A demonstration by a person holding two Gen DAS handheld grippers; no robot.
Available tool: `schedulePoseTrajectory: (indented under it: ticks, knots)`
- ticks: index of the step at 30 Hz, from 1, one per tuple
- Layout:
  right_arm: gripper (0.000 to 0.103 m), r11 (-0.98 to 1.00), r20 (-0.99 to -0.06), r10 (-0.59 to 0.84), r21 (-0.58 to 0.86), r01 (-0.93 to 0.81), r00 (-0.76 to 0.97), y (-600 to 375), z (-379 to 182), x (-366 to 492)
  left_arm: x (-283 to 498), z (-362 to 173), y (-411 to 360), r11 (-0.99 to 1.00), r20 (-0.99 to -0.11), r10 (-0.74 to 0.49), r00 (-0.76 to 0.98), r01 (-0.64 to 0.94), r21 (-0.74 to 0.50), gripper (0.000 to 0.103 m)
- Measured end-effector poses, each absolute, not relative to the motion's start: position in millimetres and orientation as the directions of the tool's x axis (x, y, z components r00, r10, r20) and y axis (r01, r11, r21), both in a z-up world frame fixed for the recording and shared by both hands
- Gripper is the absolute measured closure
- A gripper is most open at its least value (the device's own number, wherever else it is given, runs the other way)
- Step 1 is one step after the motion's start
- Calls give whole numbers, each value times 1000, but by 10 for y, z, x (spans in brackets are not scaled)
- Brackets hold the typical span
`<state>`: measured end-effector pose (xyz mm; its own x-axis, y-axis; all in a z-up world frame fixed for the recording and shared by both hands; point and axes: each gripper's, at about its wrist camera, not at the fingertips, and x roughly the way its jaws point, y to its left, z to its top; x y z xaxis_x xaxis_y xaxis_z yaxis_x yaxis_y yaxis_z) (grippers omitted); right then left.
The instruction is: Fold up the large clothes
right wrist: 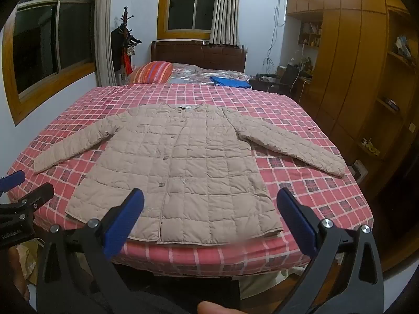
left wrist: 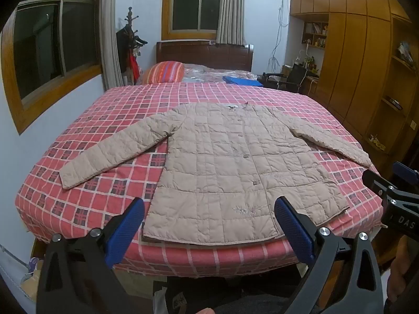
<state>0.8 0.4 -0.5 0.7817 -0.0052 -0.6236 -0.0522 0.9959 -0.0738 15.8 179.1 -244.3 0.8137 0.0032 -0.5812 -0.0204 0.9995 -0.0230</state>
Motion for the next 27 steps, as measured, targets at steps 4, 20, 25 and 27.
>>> schedulePoseTrajectory:
  ticks: [4, 20, 25, 27]
  knots:
    - [2, 996, -614, -3, -71, -51, 789, 5, -2, 4, 152, -2440, 1788, 1000, -575, 4, 818, -20, -22, 4]
    - [2, 996, -611, -1, -67, -51, 792, 4, -1, 0, 163, -2454, 1803, 999, -579, -2, 815, -19, -30, 4]
    - [2, 996, -611, -1, -67, -51, 792, 4, -1, 0, 160, -2453, 1803, 999, -580, -2, 815, -19, -30, 4]
    - [2, 996, -610, -1, -68, -51, 792, 5, -1, 0, 160, -2454, 1805, 999, -580, -3, 815, -19, -32, 4]
